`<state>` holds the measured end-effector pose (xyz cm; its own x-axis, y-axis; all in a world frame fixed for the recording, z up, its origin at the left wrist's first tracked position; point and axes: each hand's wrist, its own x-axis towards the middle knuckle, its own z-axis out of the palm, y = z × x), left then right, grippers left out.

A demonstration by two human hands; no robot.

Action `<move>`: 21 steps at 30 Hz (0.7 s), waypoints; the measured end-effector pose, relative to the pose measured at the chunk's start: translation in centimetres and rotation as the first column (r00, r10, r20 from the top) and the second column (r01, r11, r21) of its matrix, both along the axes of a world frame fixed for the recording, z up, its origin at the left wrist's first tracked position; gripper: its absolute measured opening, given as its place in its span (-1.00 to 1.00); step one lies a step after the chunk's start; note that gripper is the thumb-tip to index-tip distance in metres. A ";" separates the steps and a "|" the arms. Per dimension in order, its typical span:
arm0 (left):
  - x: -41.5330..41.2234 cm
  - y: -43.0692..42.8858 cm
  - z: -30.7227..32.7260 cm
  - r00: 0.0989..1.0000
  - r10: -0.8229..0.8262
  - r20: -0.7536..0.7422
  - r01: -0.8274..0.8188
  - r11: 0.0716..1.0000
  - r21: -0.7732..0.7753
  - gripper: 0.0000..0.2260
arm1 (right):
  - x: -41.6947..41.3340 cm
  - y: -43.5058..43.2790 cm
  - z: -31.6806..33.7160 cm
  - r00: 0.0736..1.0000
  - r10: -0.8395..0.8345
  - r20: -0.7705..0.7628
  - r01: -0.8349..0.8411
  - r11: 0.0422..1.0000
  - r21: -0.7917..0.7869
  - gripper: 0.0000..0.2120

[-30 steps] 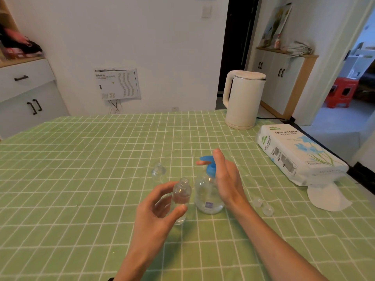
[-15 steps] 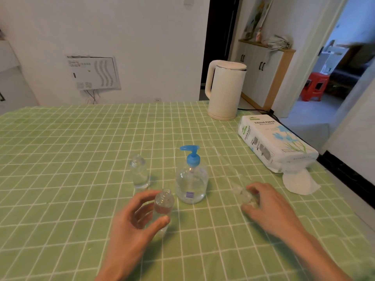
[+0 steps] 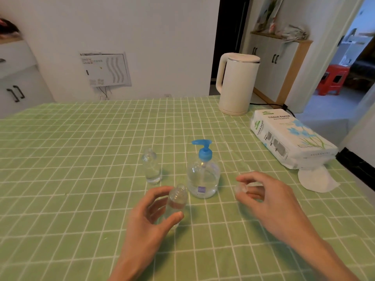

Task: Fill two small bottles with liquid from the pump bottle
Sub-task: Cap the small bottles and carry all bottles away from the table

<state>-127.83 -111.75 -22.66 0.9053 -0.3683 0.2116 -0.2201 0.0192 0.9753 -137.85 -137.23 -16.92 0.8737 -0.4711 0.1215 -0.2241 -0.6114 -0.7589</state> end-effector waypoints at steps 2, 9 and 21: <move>-0.1 -0.2 0.2 1.000 -0.010 0.014 0.010 1.000 0.017 -0.54 | 0.4 1.9 0.8 0.996 0.089 0.028 -0.091 0.990 0.111 -0.86; -0.6 -0.3 0.8 0.996 -0.016 0.093 0.005 0.994 0.113 -0.49 | 1.4 5.2 0.9 0.978 0.206 0.025 -0.207 0.973 0.099 -0.88; -0.5 0.1 1.5 0.966 -0.018 0.258 -0.041 0.975 0.219 -0.51 | 1.6 5.2 1.3 0.963 0.266 0.035 -0.268 0.961 0.071 -0.83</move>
<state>-128.30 -111.61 -21.19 0.8353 -0.4219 0.3525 -0.4629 -0.1937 0.8650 -136.24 -132.02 -15.63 0.9660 -0.2299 0.1186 -0.0409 -0.5883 -0.8076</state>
